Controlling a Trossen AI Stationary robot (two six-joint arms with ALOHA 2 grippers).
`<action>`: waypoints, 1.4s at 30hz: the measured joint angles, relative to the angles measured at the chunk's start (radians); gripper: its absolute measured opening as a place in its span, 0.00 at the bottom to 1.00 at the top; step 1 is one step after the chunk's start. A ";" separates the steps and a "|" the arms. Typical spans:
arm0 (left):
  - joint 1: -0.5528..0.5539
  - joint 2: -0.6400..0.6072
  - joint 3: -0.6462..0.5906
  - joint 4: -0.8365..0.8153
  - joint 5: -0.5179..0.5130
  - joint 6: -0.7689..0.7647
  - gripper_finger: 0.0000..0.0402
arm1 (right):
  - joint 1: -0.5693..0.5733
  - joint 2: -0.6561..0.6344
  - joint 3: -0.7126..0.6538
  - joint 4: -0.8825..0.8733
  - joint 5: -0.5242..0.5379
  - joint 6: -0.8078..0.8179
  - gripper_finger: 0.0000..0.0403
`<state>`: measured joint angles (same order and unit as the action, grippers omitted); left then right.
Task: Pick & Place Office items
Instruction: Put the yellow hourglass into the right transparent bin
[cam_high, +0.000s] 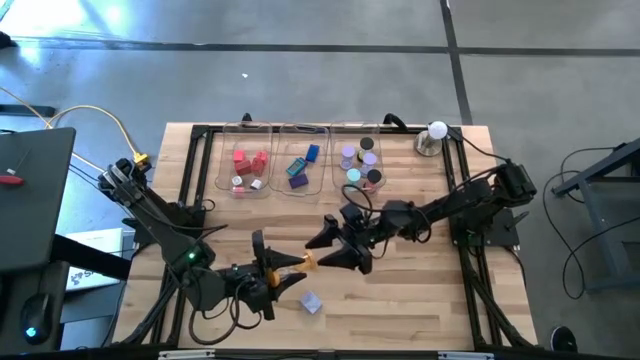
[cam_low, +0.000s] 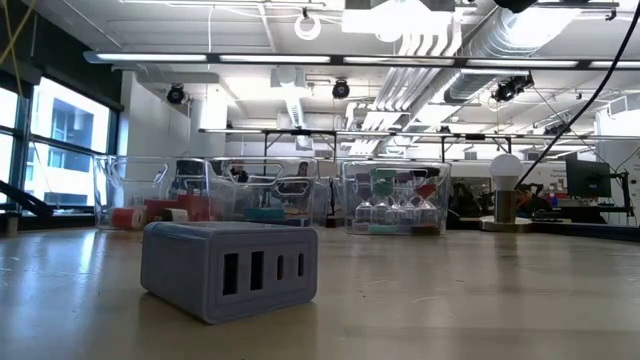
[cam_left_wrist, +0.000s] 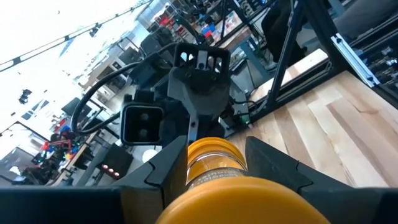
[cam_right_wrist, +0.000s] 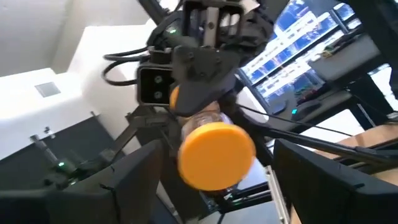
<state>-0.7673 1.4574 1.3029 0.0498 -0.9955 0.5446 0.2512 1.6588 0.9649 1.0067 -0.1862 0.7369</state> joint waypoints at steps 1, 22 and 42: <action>0.000 0.000 0.000 0.000 0.001 0.001 0.37 | 0.004 0.000 0.000 0.002 0.000 -0.002 0.74; 0.087 0.000 0.000 0.028 0.152 0.023 0.37 | 0.007 0.000 0.000 0.015 0.000 -0.060 0.74; 0.140 0.000 0.000 0.026 0.219 0.016 0.37 | 0.010 0.000 0.000 0.014 -0.026 -0.112 0.66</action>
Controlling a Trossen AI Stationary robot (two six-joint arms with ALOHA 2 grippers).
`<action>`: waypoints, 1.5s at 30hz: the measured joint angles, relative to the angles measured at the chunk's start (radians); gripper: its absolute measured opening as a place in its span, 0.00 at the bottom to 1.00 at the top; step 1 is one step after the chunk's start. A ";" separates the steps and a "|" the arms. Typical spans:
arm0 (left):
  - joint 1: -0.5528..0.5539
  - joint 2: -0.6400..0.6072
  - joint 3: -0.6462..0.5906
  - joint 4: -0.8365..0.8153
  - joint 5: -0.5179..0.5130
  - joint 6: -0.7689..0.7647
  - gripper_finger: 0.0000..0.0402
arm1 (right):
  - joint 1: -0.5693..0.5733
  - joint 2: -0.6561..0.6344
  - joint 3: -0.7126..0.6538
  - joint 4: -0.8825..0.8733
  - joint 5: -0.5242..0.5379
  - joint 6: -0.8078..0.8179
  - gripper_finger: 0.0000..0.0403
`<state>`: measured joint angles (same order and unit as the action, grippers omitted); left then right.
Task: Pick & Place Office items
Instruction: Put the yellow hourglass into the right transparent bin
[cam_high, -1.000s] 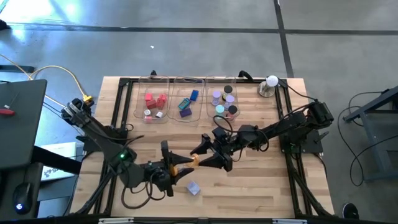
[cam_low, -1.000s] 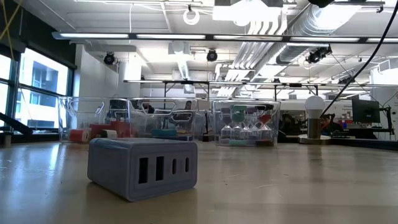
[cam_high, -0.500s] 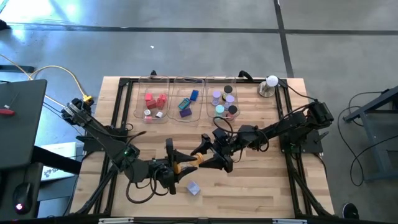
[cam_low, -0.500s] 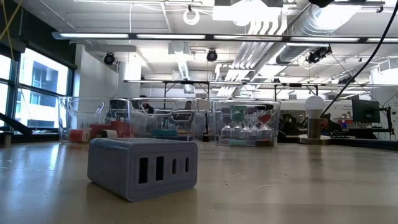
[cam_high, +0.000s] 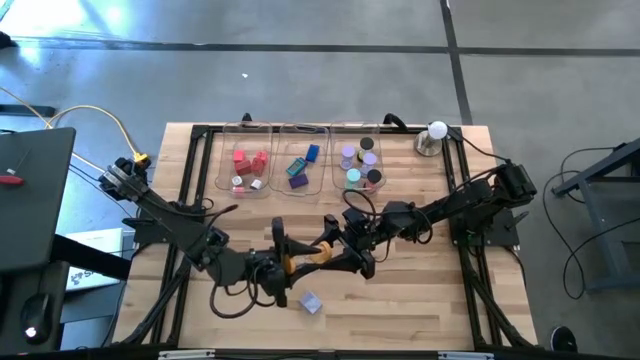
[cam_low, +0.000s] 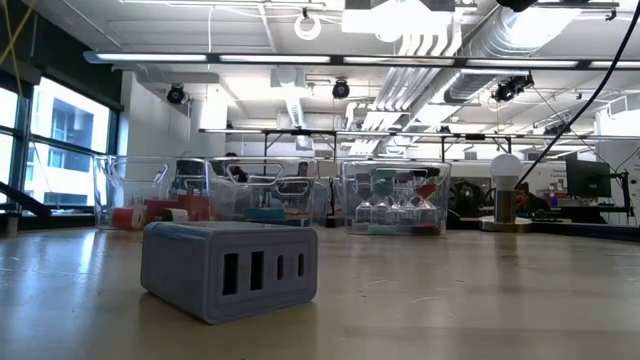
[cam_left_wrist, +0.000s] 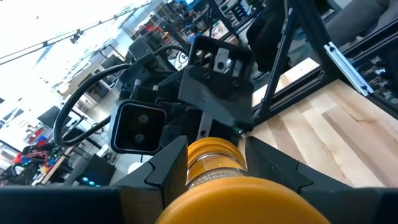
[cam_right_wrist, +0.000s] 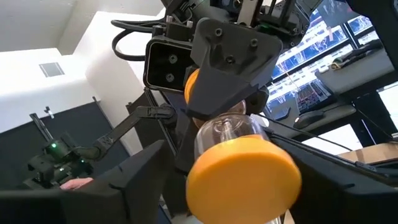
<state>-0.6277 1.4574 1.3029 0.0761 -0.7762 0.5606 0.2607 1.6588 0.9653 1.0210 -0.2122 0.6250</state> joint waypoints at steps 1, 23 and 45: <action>0.000 0.000 0.000 0.000 0.002 0.000 0.37 | 0.000 0.000 0.000 0.000 0.000 -0.001 0.64; 0.019 0.013 -0.001 -0.004 0.048 -0.010 0.38 | -0.001 0.001 0.000 -0.028 -0.009 -0.072 0.45; -0.051 0.013 -0.002 0.055 0.065 -0.008 0.52 | -0.006 0.000 0.000 -0.247 0.094 -0.185 0.45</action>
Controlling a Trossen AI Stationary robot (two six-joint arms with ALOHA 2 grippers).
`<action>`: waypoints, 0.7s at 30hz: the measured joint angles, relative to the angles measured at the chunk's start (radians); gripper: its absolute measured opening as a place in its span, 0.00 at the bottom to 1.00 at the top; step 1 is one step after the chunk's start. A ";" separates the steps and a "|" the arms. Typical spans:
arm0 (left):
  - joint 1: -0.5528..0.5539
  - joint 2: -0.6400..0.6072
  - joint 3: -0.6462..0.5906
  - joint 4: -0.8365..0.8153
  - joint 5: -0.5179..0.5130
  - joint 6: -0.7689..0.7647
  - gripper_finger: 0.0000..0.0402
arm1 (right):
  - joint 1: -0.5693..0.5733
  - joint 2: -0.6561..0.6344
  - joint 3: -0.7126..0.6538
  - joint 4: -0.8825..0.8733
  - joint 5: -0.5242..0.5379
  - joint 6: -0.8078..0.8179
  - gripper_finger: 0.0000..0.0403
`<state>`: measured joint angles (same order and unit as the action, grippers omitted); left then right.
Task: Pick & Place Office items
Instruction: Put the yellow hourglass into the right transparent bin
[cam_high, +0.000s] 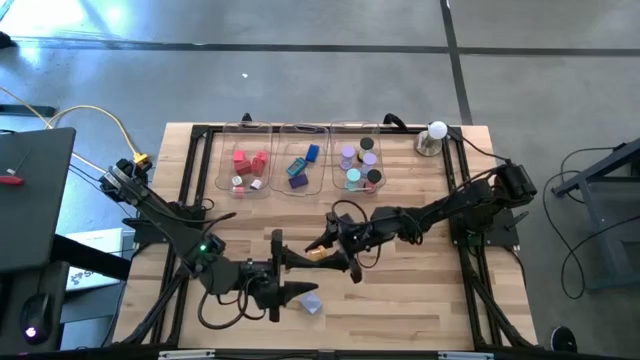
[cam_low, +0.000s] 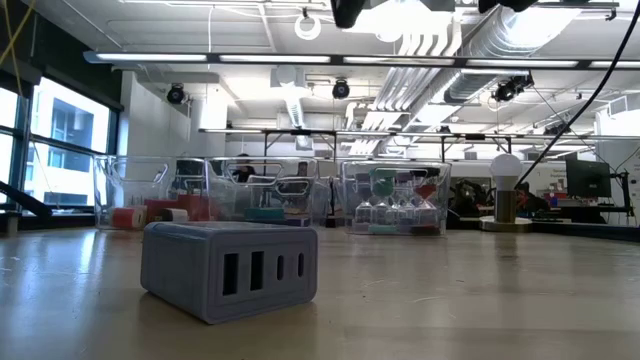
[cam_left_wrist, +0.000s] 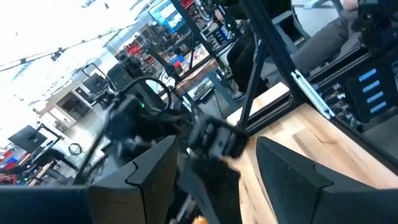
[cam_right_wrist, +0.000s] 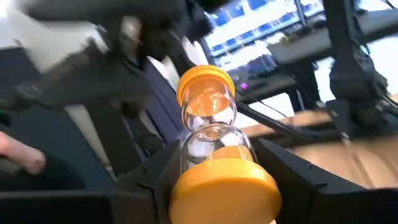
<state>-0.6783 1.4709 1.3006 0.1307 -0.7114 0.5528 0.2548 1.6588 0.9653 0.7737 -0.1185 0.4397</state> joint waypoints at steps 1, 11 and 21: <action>-0.004 0.000 0.000 0.004 0.000 0.000 0.52 | -0.001 0.000 0.000 -0.022 0.010 -0.001 0.45; -0.060 0.000 0.001 -0.011 -0.256 -0.082 0.53 | -0.016 -0.114 0.000 -0.477 0.343 -0.139 0.45; -0.059 -0.006 0.002 -0.083 -0.497 -0.335 0.53 | -0.115 -0.295 0.069 -0.931 0.562 -0.160 0.45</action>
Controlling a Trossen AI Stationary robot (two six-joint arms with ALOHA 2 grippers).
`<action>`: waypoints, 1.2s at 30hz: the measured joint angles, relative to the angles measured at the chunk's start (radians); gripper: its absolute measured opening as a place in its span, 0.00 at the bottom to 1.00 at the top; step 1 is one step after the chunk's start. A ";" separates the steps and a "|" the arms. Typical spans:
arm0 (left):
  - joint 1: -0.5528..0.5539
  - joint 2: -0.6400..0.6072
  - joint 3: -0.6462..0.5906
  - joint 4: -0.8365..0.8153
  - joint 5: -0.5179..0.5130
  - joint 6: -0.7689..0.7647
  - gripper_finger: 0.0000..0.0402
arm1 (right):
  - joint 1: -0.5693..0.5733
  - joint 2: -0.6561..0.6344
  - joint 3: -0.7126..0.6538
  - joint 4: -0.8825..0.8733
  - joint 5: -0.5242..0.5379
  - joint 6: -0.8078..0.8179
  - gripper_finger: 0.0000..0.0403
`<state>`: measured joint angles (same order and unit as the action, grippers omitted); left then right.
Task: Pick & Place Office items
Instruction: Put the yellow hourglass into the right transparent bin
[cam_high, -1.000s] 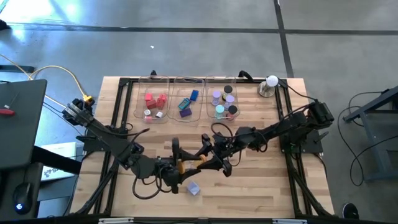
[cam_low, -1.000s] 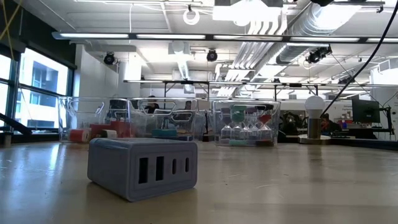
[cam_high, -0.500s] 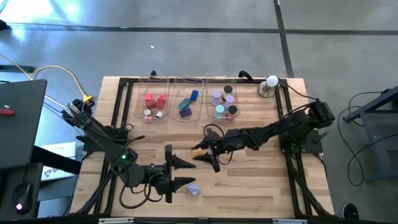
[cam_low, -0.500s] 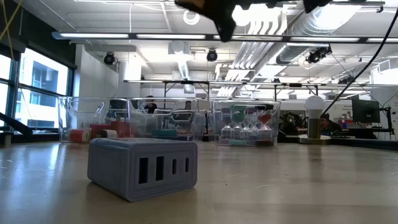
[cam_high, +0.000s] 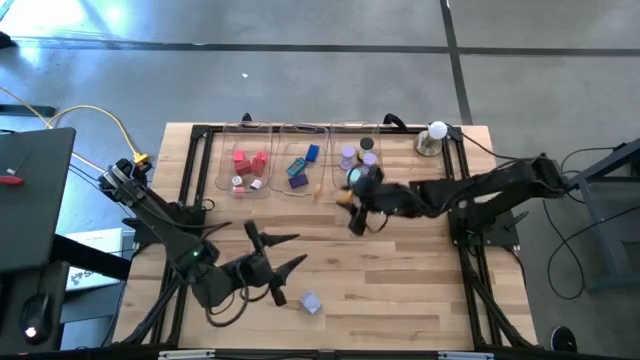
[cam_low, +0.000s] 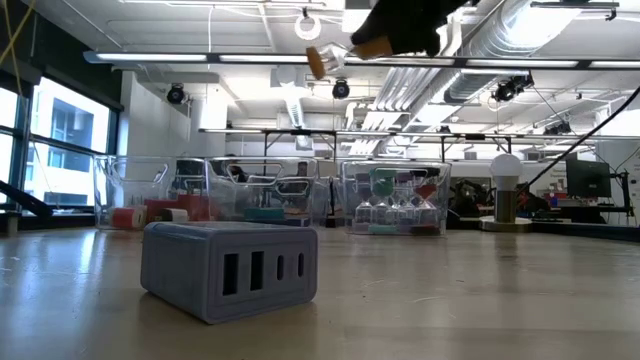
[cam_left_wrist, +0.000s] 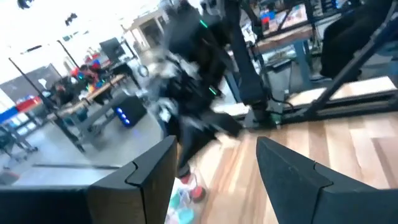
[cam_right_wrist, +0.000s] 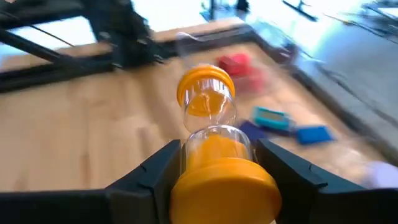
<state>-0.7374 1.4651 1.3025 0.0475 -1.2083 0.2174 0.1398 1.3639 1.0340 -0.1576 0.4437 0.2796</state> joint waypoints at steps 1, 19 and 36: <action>0.007 0.000 0.000 -0.031 0.007 -0.033 0.53 | -0.018 -0.005 0.018 -0.040 0.005 0.000 0.45; 0.173 -0.072 -0.001 -0.910 0.471 -0.786 0.53 | -0.385 0.171 0.439 -0.546 -0.023 -0.086 0.45; 0.094 -0.069 -0.119 -0.924 0.484 -0.884 0.53 | -0.621 0.546 0.768 -0.857 -0.142 -0.177 0.45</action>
<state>-0.6430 1.3960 1.1840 -0.8761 -0.7243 -0.6667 -0.4816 1.9102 1.8016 -1.0145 0.3019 0.1031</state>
